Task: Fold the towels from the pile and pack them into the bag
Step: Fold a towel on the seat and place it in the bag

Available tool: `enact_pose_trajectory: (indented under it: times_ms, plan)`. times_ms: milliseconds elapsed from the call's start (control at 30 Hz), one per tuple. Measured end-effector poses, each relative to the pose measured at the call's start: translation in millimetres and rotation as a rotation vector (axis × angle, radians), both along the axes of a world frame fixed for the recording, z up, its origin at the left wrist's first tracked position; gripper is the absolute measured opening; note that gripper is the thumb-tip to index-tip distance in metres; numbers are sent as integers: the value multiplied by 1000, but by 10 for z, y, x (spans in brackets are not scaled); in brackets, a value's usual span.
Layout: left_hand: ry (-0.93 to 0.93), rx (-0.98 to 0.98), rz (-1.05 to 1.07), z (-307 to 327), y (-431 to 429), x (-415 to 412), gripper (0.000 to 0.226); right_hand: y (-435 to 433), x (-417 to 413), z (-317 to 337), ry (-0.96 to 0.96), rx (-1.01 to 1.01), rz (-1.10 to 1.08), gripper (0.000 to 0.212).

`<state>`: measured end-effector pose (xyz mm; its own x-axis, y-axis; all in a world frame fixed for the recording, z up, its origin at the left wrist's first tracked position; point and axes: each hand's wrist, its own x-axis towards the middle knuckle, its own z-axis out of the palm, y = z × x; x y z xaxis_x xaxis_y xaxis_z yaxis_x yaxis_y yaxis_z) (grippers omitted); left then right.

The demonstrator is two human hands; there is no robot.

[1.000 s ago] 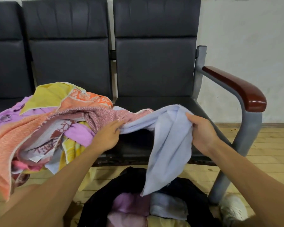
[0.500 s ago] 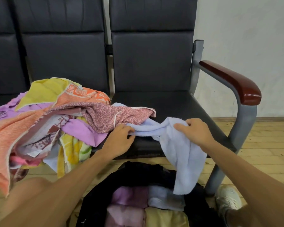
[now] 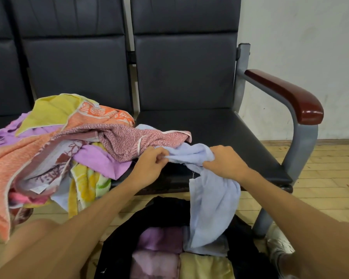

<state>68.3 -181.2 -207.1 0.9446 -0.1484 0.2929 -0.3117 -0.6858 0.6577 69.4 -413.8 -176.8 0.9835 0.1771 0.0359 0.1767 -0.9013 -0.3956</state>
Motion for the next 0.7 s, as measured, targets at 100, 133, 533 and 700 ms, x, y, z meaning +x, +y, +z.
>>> enact_pose_trajectory:
  times_ms: [100, 133, 533, 700]
  plan:
    - [206, -454, -144, 336, -1, -165, 15, -107, -6, 160, 302, 240, -16, 28]
    - [251, -565, -229, 435, 4, -223, 15, -131, -42, 202, 442, 373, 17, 28]
    - [71, 68, -204, 27, 215, -67, 51, -294, -220, 377, 417, 1585, -190, 32]
    - [-42, 238, -132, -76, 255, 38, 56, -293, -211, 363, 269, 1750, -309, 30]
